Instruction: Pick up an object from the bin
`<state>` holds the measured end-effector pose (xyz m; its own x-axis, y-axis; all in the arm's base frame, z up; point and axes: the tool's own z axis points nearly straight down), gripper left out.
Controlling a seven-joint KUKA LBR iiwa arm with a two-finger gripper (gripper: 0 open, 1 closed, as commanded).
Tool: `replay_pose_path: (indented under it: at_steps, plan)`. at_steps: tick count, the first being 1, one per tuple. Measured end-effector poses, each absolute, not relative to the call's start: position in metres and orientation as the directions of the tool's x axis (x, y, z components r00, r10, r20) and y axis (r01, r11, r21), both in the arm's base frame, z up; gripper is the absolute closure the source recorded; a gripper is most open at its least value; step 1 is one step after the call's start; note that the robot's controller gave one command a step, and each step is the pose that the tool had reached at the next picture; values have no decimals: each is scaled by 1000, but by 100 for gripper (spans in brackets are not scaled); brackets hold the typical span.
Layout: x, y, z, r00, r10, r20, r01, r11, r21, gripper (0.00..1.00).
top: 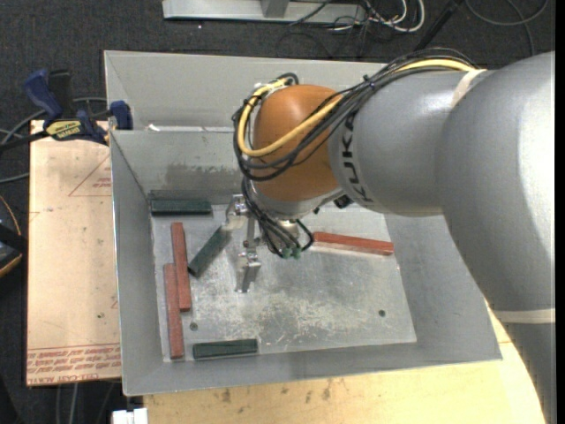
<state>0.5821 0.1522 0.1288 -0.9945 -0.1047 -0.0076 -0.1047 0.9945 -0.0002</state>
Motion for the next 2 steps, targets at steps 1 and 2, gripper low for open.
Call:
replay_pose_path:
  at_steps: [1, 2]
  plan:
    - [593, 179, 126, -964, -265, 0, -265, 964, 3, 0]
    - [597, 201, 130, -843, -538, -4, -538, 843, 0, 0]
